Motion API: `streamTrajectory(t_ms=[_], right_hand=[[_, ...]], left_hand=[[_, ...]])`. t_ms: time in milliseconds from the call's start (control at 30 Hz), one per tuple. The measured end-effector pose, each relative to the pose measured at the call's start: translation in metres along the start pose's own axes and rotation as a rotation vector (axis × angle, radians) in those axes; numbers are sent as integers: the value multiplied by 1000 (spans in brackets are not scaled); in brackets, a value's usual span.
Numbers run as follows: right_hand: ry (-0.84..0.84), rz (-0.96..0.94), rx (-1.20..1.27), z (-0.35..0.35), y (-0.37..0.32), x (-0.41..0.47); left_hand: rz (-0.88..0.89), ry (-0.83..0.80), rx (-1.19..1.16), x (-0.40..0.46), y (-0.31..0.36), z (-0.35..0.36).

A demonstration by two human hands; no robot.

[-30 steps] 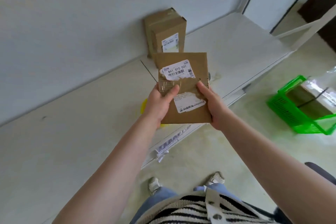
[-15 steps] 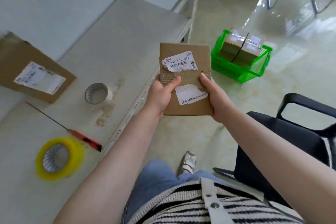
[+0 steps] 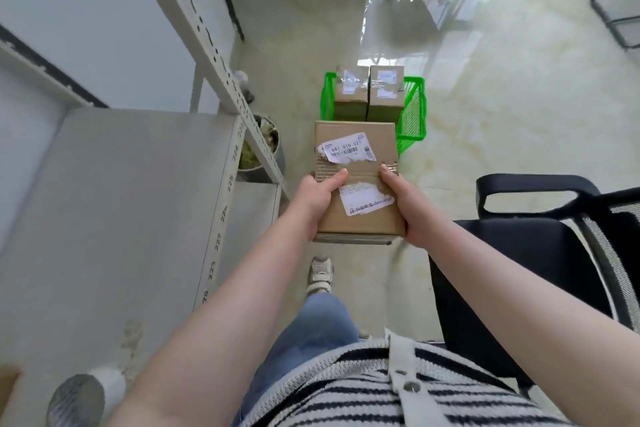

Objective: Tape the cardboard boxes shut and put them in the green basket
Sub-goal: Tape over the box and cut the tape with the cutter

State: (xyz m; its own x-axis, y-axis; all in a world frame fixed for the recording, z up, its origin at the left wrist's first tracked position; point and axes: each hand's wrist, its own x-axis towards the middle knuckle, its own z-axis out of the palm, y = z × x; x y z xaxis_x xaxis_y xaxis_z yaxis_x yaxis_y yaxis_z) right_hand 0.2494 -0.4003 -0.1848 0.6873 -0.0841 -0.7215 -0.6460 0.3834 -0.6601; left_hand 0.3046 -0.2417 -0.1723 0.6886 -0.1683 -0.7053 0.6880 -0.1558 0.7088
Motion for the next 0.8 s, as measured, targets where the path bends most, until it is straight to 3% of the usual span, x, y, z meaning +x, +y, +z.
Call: streamTrajectory(t_ms=[300, 533, 800], right_hand=[[125, 54, 71, -21, -75, 88], [122, 102, 64, -50, -148, 184], [131, 109, 48, -131, -240, 303]], left_hand=[[-105, -138, 112, 111, 87, 33], [-168, -137, 102, 209, 145, 72], [-174, -155, 116, 344, 209, 160]])
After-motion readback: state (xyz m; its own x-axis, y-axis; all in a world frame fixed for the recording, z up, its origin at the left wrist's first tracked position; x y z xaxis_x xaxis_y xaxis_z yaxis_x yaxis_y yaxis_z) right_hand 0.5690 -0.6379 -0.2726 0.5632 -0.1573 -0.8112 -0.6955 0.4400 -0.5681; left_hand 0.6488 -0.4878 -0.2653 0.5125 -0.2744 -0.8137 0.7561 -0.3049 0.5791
